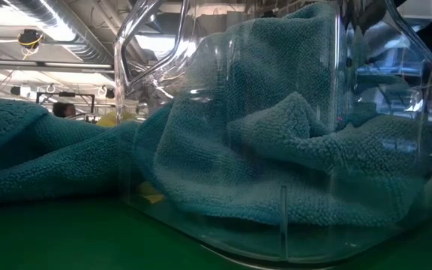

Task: Sort microfiber towel by color & place in baskets
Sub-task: Put the light blue microfiber towel into the bottom transparent bin

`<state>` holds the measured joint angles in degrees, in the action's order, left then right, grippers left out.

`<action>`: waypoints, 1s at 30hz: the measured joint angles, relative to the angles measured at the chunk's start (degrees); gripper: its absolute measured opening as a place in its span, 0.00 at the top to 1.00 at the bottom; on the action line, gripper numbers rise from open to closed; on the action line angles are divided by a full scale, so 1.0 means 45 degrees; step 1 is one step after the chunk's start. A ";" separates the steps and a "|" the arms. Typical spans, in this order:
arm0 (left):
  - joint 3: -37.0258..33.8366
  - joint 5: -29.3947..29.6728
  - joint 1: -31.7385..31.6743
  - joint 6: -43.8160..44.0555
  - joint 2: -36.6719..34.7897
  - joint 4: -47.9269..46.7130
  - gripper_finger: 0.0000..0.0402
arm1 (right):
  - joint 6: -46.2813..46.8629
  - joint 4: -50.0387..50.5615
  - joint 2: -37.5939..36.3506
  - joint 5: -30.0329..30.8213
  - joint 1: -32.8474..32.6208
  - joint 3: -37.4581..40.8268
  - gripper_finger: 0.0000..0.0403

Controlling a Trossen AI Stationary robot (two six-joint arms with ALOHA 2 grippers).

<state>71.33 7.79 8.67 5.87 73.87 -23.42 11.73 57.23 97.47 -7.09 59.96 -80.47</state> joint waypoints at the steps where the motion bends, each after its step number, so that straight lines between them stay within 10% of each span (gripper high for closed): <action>1: 0.0000 0.0000 0.0000 0.0000 0.0000 0.0003 0.65 | -0.0005 0.0075 0.0152 0.0000 -0.0085 0.0000 1.00; 14: 0.0000 0.0000 0.0000 0.0000 0.0000 0.0003 0.65 | -0.1148 0.1058 0.0446 -0.0325 -0.0164 0.0005 0.97; 30: 0.0000 0.0000 0.0000 0.0005 0.0000 -0.0005 0.65 | -0.2826 0.1191 0.0469 0.0476 -0.0506 0.0005 0.47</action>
<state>71.33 7.79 8.67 5.89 73.87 -23.44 -0.99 62.59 99.59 -4.95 57.68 -80.44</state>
